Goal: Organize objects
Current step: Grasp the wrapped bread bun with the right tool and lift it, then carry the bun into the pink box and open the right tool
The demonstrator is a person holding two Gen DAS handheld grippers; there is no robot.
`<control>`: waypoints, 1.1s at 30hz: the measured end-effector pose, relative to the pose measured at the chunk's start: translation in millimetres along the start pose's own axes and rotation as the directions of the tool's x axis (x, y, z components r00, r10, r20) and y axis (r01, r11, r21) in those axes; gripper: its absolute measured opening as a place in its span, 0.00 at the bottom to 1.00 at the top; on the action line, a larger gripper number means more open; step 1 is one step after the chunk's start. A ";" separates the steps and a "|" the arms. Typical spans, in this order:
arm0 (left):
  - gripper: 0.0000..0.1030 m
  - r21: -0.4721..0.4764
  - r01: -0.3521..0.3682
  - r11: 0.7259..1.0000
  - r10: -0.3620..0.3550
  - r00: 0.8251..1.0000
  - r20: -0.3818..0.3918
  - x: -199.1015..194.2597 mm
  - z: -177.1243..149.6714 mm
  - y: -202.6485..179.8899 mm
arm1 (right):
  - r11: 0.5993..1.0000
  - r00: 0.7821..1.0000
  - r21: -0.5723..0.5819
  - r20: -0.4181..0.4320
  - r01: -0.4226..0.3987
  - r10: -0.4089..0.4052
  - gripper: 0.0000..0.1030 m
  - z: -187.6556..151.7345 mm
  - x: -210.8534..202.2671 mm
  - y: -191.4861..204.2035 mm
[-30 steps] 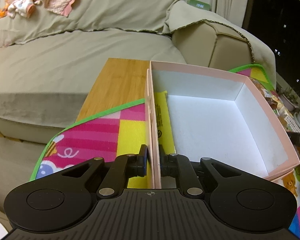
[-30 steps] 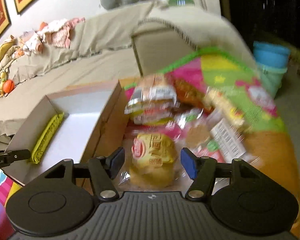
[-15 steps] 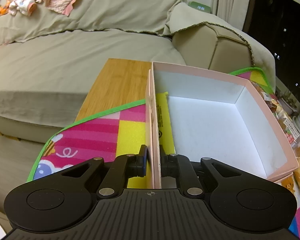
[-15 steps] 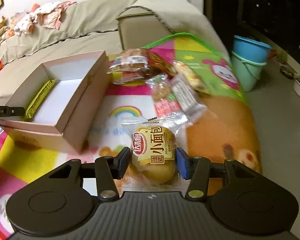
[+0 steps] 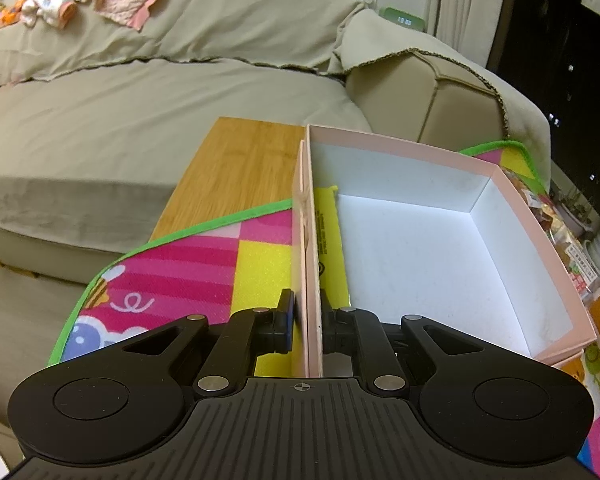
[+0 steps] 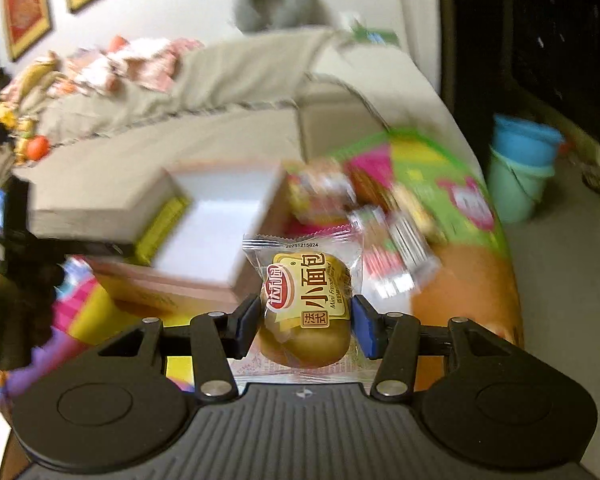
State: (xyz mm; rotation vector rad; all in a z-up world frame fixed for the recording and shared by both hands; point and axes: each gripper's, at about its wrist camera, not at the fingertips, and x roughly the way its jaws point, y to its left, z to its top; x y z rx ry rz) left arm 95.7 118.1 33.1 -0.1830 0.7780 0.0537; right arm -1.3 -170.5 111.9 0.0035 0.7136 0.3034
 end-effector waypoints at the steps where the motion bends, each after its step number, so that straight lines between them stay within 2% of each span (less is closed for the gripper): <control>1: 0.12 -0.004 0.001 1.000 -0.001 1.000 0.002 0.1 0.0 0.2 | 1.000 1.000 -0.014 0.025 -0.011 0.011 0.47 9.0 -4.6 5.4; 5: 0.12 -0.021 0.004 1.000 -0.004 1.000 0.006 1.2 0.6 0.1 | 0.998 0.992 -0.040 0.116 -0.048 0.052 0.47 54.3 -10.3 25.7; 9: 0.13 -0.028 0.010 1.000 -0.010 1.000 0.005 1.4 1.0 1.0 | 0.991 0.971 -0.033 0.196 -0.130 0.134 0.47 102.7 7.9 50.3; 11: 0.13 -0.028 0.008 1.000 -0.008 1.000 0.005 1.4 0.7 1.5 | 0.983 0.960 -0.011 0.214 -0.181 0.179 0.49 117.8 28.7 62.5; 12: 0.13 -0.030 0.008 1.000 -0.007 1.000 0.005 1.3 0.6 1.6 | 0.976 0.954 -0.002 0.214 -0.216 0.211 0.54 123.3 42.9 68.3; 14: 0.13 -0.029 0.007 1.000 -0.006 1.000 0.005 1.3 0.4 1.2 | 0.973 0.959 0.017 0.172 -0.231 0.225 0.54 126.3 74.0 79.3; 16: 0.13 -0.026 0.007 1.000 -0.007 1.000 0.006 1.5 0.0 1.0 | 0.974 0.968 0.022 0.112 -0.227 0.223 0.54 117.6 98.3 87.3; 19: 0.13 -0.026 0.009 1.000 -0.009 1.000 0.006 2.5 0.2 1.1 | 0.978 0.976 -0.005 0.067 -0.206 0.206 0.55 96.7 110.2 85.6; 23: 0.13 -0.031 0.011 0.999 -0.010 1.000 0.008 2.7 -0.9 1.2 | 0.989 0.988 -0.009 0.047 -0.149 0.149 0.59 72.8 103.0 61.5; 27: 0.13 -0.037 0.005 0.999 -0.005 1.000 0.007 1.8 -1.2 -1.0 | 0.999 0.998 0.002 0.035 -0.054 0.054 0.63 48.3 90.1 30.7; 33: 0.12 -0.036 -0.003 0.999 0.003 1.000 0.003 0.8 -1.6 -2.8 | 0.998 0.999 0.038 -0.018 0.044 -0.043 0.67 13.8 79.7 -14.1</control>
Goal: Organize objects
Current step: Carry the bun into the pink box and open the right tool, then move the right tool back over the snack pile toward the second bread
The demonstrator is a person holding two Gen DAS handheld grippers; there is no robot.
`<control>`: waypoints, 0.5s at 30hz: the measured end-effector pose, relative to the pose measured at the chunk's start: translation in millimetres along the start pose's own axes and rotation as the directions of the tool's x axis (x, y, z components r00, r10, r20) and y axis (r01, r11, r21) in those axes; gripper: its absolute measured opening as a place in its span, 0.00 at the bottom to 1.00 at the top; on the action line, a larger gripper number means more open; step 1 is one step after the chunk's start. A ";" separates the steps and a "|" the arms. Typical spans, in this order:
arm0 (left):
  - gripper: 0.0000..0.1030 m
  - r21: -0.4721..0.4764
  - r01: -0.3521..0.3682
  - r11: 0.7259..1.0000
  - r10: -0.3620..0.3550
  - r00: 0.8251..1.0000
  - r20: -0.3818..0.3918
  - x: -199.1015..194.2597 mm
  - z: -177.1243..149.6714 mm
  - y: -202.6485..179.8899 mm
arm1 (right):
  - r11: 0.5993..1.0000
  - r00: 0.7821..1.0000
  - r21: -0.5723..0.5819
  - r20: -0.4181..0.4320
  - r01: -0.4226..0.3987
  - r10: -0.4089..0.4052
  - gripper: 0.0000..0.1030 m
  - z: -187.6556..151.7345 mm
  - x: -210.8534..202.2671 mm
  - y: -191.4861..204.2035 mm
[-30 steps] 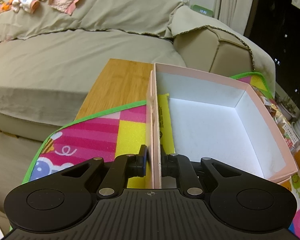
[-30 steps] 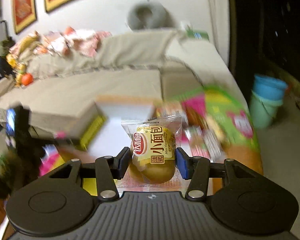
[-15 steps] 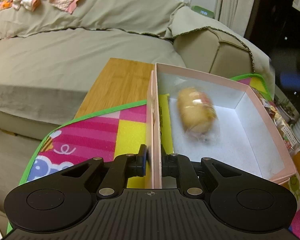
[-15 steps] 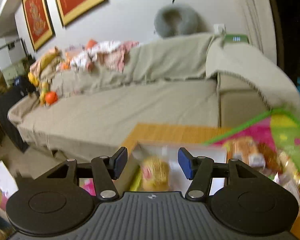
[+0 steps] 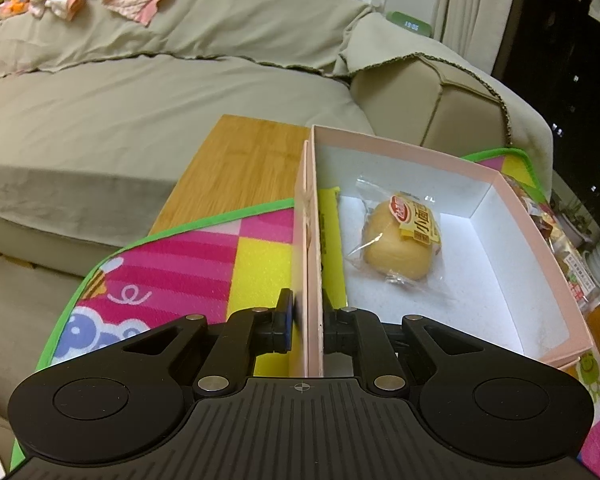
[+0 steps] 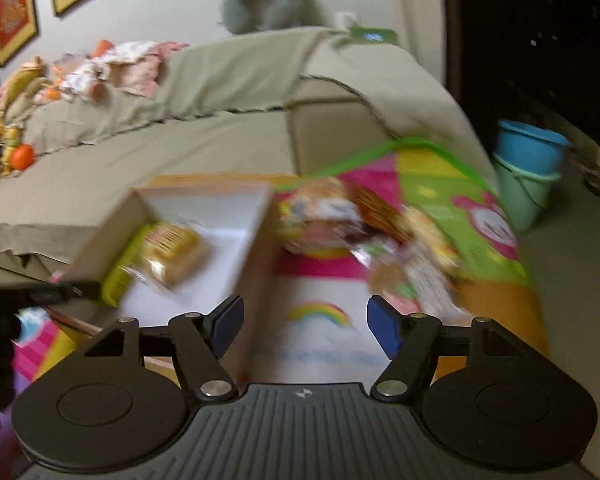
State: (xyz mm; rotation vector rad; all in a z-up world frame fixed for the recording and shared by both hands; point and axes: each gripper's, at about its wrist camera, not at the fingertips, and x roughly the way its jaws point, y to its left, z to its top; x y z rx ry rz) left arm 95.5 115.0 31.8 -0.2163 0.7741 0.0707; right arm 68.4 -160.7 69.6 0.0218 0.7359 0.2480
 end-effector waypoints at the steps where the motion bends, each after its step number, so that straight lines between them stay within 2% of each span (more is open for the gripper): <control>1: 0.12 0.001 -0.002 1.000 0.002 1.000 -0.001 0.0 -0.1 -0.6 | 1.000 1.000 0.011 -0.010 0.017 -0.017 0.67 -4.8 0.5 -7.6; 6: 0.12 0.007 -0.009 1.000 0.009 1.000 -0.007 0.0 -0.4 -2.3 | 0.996 0.997 0.062 -0.045 0.065 -0.062 0.70 -18.6 5.5 -36.0; 15: 0.12 0.016 -0.016 1.000 0.016 1.000 -0.011 -0.3 -1.7 -5.0 | 0.994 0.996 0.070 -0.048 0.080 -0.077 0.71 -21.3 19.9 -41.5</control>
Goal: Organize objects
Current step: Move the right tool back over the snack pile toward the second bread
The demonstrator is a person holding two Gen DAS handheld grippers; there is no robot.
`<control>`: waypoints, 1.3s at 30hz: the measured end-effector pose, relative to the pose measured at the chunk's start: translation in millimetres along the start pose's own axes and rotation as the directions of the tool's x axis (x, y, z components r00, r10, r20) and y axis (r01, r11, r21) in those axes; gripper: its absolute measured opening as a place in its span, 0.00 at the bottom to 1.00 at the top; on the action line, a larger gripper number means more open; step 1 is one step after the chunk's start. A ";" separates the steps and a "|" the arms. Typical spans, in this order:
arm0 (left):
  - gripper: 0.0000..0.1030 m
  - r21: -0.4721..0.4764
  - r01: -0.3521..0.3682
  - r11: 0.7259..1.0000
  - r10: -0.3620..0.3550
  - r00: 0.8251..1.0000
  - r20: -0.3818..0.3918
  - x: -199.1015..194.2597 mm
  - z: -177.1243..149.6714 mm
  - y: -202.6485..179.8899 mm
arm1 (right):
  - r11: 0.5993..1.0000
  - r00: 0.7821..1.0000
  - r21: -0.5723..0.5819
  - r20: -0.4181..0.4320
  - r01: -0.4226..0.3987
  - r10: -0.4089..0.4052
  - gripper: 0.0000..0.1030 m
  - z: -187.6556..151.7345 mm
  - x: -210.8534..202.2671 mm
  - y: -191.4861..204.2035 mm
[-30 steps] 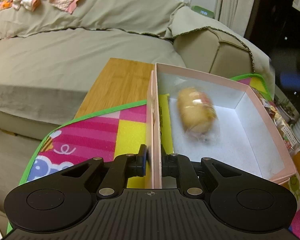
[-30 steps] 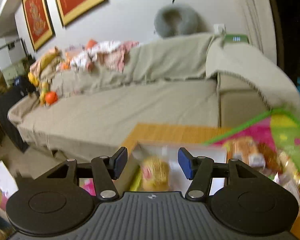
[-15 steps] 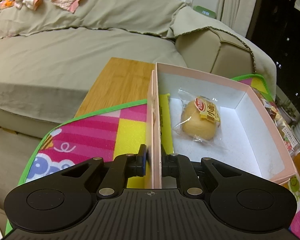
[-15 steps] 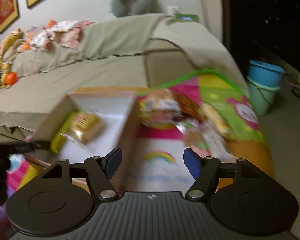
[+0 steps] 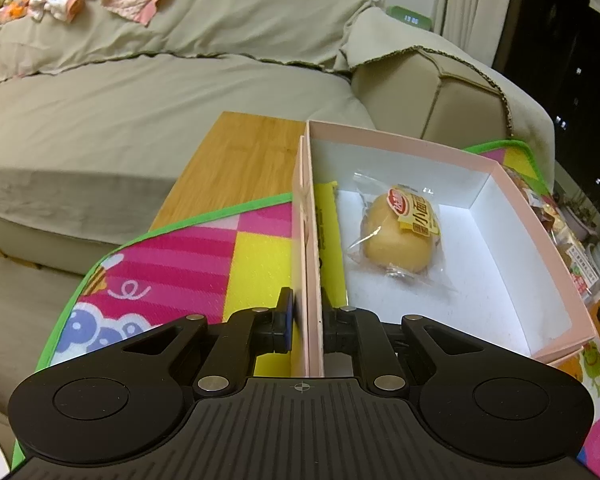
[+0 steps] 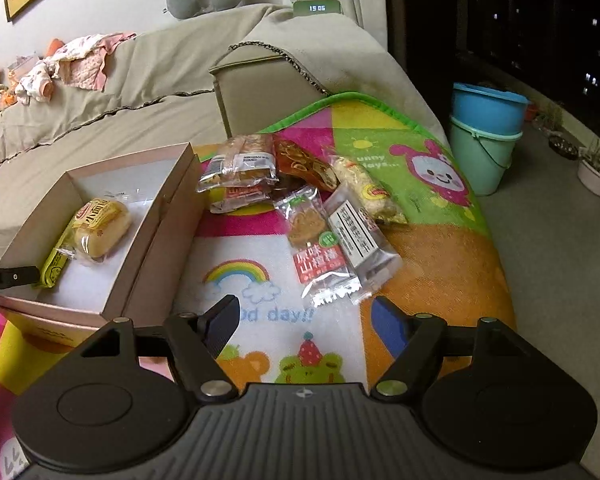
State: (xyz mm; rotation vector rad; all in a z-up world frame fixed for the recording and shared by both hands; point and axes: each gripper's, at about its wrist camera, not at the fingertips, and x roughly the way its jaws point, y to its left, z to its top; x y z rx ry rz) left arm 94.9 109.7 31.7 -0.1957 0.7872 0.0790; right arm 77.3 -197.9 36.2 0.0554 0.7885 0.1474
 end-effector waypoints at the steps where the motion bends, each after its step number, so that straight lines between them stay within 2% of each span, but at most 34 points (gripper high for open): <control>1: 0.12 0.001 0.000 1.000 0.000 1.000 0.000 0.0 0.0 -0.1 | 1.000 1.000 -0.004 0.005 -0.006 0.006 0.71 3.5 1.8 0.8; 4: 0.12 0.003 0.000 1.000 0.000 1.000 -0.001 0.3 -0.4 -0.2 | 0.998 0.998 0.012 0.028 -0.054 0.053 0.71 29.1 8.4 3.1; 7: 0.13 0.002 0.007 1.000 -0.007 1.000 -0.001 0.1 -0.7 1.1 | 0.994 0.994 0.031 0.055 -0.101 0.100 0.72 77.7 28.1 8.8; 11: 0.13 0.002 0.011 1.000 -0.011 1.000 -0.002 -0.4 -1.0 2.5 | 0.984 0.990 0.110 0.013 -0.142 0.141 0.72 147.4 88.7 17.6; 13: 0.13 0.002 0.011 1.000 -0.011 1.000 -0.003 -0.2 -1.1 3.8 | 0.989 0.994 0.109 -0.015 -0.104 0.107 0.70 171.4 125.0 23.4; 15: 0.13 -0.006 0.015 1.000 -0.015 1.000 -0.002 -0.1 -1.7 5.0 | 0.995 0.994 0.081 -0.084 -0.058 0.064 0.50 188.3 168.5 31.8; 17: 0.13 -0.010 0.017 1.000 -0.017 1.000 -0.002 0.1 -1.8 5.5 | 0.997 0.983 0.067 -0.177 -0.039 0.050 0.41 193.1 204.6 37.9; 18: 0.13 -0.012 0.019 1.000 -0.019 1.000 -0.003 0.3 -1.5 5.1 | 0.997 0.974 0.056 -0.220 -0.045 0.056 0.36 191.4 216.3 40.2; 19: 0.13 -0.014 0.021 1.000 -0.021 1.000 -0.005 0.3 -1.4 5.7 | 0.998 0.961 0.035 -0.272 -0.050 0.058 0.36 187.8 226.9 43.2; 22: 0.13 -0.018 0.019 1.000 -0.019 1.000 -0.004 0.7 -0.9 4.6 | 0.992 0.953 -0.084 -0.293 -0.100 0.071 0.35 177.1 216.2 50.0; 25: 0.13 -0.021 0.020 1.000 -0.020 1.000 -0.002 0.2 -2.0 4.5 | 0.975 0.923 -0.073 -0.344 -0.210 0.173 0.32 158.2 187.4 41.1; 28: 0.13 -0.028 0.020 0.999 -0.020 1.000 -0.001 0.2 -1.9 4.6 | 0.959 0.896 -0.089 -0.389 -0.270 0.216 0.34 125.9 153.7 39.8; 31: 0.13 -0.029 0.021 0.999 -0.021 1.000 0.000 0.1 -1.8 4.2 | 0.946 0.879 -0.097 -0.409 -0.310 0.246 0.36 90.5 118.2 38.8; 33: 0.14 -0.031 0.022 0.999 -0.022 1.000 0.000 0.3 -1.6 3.7 | 0.941 0.882 -0.117 -0.400 -0.318 0.249 0.36 67.7 91.5 38.4; 34: 0.14 -0.031 0.022 0.999 -0.022 1.000 0.000 0.3 -1.5 3.7 | 0.941 0.893 -0.144 -0.388 -0.305 0.230 0.37 56.3 76.7 39.5; 35: 0.14 -0.034 0.022 0.999 -0.022 1.000 0.000 0.2 -1.7 3.8 | 0.941 0.905 -0.177 -0.371 -0.290 0.209 0.43 45.7 62.7 41.2; 36: 0.14 -0.036 0.022 0.999 -0.022 1.000 -0.001 0.1 -1.4 3.7 | 0.941 0.919 -0.209 -0.349 -0.267 0.183 0.54 36.2 51.2 40.8; 38: 0.14 -0.036 0.023 0.999 -0.023 1.000 0.000 -0.3 -1.6 4.3 | 0.935 0.948 -0.281 -0.290 -0.217 0.133 0.63 14.9 24.7 41.5; 39: 0.14 -0.037 0.024 0.999 -0.024 1.000 0.000 -0.3 -1.7 4.6 | 0.933 0.955 -0.299 -0.271 -0.202 0.119 0.65 7.8 11.6 41.0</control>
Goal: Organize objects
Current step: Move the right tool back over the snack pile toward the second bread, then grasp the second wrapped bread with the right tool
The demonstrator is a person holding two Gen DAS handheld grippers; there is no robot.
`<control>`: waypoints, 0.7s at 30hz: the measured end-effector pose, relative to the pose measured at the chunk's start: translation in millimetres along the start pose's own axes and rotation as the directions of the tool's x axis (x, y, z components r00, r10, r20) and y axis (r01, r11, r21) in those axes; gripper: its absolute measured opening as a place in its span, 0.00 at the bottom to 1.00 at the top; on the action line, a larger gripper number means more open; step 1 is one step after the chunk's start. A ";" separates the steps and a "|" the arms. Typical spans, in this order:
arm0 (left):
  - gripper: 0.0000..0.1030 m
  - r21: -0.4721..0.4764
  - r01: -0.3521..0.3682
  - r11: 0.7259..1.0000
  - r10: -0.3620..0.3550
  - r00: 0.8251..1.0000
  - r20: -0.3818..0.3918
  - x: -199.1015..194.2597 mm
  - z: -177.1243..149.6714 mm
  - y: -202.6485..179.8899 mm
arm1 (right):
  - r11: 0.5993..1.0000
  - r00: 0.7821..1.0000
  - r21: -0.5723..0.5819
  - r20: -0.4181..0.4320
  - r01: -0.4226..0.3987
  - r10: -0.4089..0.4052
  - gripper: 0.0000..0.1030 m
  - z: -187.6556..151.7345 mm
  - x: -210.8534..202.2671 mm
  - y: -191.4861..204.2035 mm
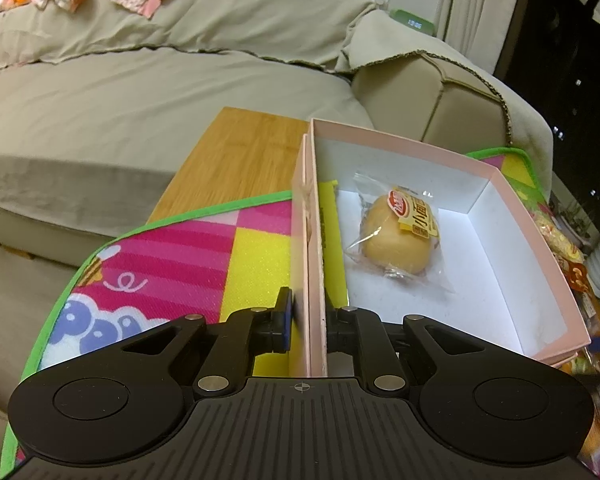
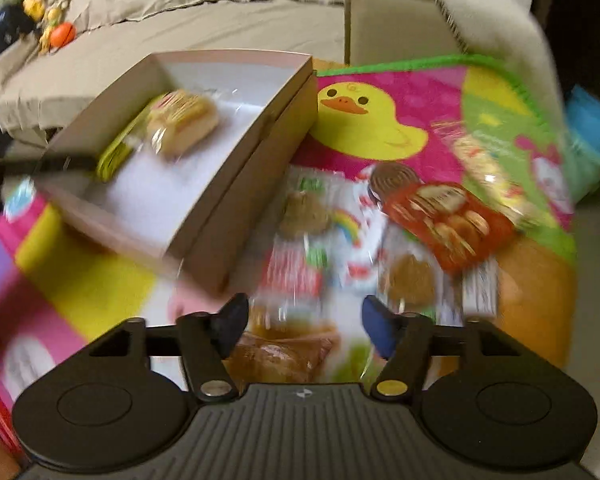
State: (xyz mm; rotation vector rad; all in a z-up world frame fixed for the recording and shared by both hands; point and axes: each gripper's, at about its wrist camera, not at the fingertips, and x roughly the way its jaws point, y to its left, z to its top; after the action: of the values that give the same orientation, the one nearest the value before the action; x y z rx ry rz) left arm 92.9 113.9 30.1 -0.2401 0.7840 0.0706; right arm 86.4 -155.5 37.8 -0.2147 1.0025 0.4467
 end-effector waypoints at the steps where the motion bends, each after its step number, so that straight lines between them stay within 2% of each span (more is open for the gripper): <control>1: 0.14 -0.001 0.000 1.000 0.000 1.000 0.000 -0.2 -0.1 0.2 | 1.000 1.000 -0.002 0.014 0.016 -0.016 0.66 -9.2 -5.4 3.0; 4: 0.14 -0.001 -0.001 1.000 0.001 1.000 0.000 -0.5 -0.3 0.2 | 0.998 0.998 0.053 0.058 0.021 -0.025 0.75 -30.3 -28.3 7.6; 6: 0.14 -0.001 0.001 1.000 -0.001 1.000 0.002 -1.0 -0.8 0.9 | 0.997 0.996 0.070 0.086 0.022 -0.028 0.84 -43.8 -44.0 11.4; 8: 0.14 -0.005 0.000 1.000 0.000 1.000 0.004 -1.1 -1.1 1.3 | 0.997 0.994 0.062 0.099 0.048 -0.054 0.86 -53.4 -50.2 16.0; 11: 0.14 -0.007 -0.003 1.000 0.003 1.000 0.005 -1.2 -1.1 0.6 | 0.994 0.995 0.096 0.072 0.058 -0.065 0.88 -66.6 -41.6 15.2; 14: 0.14 -0.002 -0.004 1.000 0.004 1.000 0.004 -1.4 -1.3 0.1 | 0.986 0.999 0.165 0.045 -0.003 -0.004 0.89 -77.6 -37.6 20.4; 17: 0.14 0.004 -0.006 1.000 0.006 1.000 0.006 -1.0 -1.4 -0.5 | 0.992 0.997 0.114 0.054 -0.061 0.055 0.89 -84.1 -42.0 44.3; 19: 0.14 0.004 -0.007 1.000 0.007 1.000 0.007 -1.0 -1.5 -0.8 | 0.998 0.997 0.068 0.071 -0.018 0.013 0.89 -83.4 -44.3 57.6; 21: 0.14 0.003 -0.008 1.000 0.008 1.000 0.007 -1.1 -1.7 -0.6 | 0.997 0.996 0.072 0.076 0.040 -0.046 0.89 -79.9 -41.1 63.2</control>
State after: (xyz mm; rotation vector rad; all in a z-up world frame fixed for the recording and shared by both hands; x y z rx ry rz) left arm 91.0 112.9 29.8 -0.2337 0.7780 0.0772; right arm -22.2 -140.0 32.5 -0.1538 0.9339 0.3768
